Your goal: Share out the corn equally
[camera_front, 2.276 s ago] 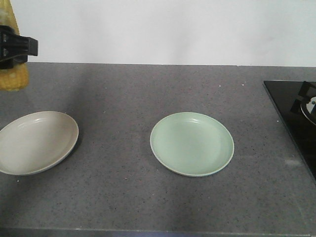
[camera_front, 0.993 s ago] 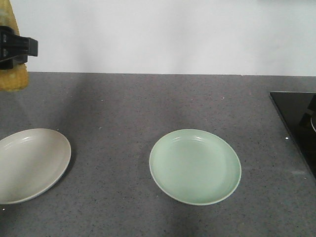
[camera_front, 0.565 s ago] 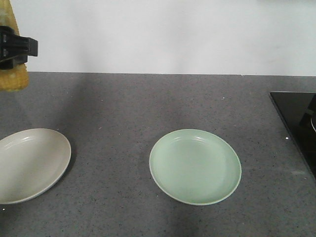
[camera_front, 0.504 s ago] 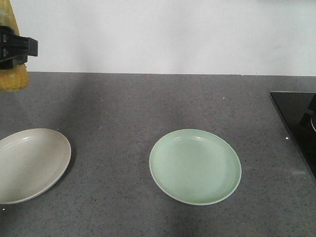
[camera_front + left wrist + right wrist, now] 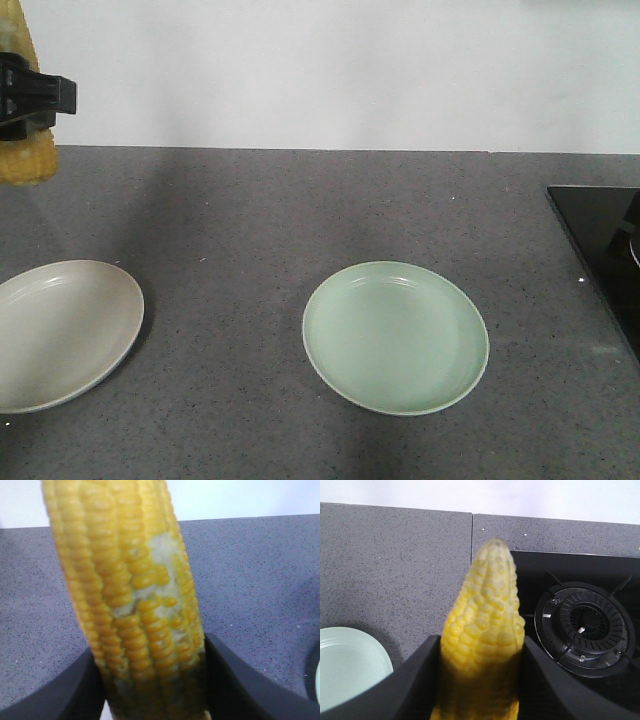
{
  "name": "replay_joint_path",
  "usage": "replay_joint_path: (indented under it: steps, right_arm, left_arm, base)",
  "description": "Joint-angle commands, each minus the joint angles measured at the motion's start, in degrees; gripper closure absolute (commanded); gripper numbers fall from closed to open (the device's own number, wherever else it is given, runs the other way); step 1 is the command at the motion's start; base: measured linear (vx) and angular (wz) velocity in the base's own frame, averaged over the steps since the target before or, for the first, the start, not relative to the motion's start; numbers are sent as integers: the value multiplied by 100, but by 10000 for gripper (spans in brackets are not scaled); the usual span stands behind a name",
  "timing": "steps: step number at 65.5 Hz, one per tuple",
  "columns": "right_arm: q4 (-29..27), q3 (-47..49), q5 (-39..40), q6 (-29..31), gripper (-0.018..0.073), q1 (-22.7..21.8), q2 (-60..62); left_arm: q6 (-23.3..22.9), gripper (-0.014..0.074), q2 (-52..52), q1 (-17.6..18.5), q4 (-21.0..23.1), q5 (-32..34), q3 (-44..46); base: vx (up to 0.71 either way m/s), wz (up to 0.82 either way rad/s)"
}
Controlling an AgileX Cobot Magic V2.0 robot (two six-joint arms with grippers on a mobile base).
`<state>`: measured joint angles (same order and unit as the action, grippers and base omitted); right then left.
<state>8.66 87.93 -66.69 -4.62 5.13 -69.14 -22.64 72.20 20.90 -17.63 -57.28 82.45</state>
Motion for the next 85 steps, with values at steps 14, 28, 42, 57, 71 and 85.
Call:
replay_joint_path:
  steps: [14,28,42,57,71,85]
  right_arm:
    - [109,124,386,-3,373,-26,126]
    - [78,124,452,-3,373,-26,126]
    - [-464,124,426,290,373,-26,-58]
    - [-1817,124,422,1118,373,-26,-684]
    - [-2735,124,161,1650,373,-26,-1453]
    - [-3241,124,37,1837,373,5,-2082]
  left_arm:
    - [-42,450,-124,-3,-111,342,154]
    - [-42,450,-124,-3,-111,342,154]
    - [-42,450,-124,-3,-111,342,154]
    - [-42,450,-124,-3,-111,342,154]
    - [-42,450,-124,-3,-111,342,154]
    - [-42,450,-124,-3,-111,342,154]
  base:
    - [0,0]
    - [0,0]
    - [0,0]
    - [0,0]
    - [0,0]
    - [0,0]
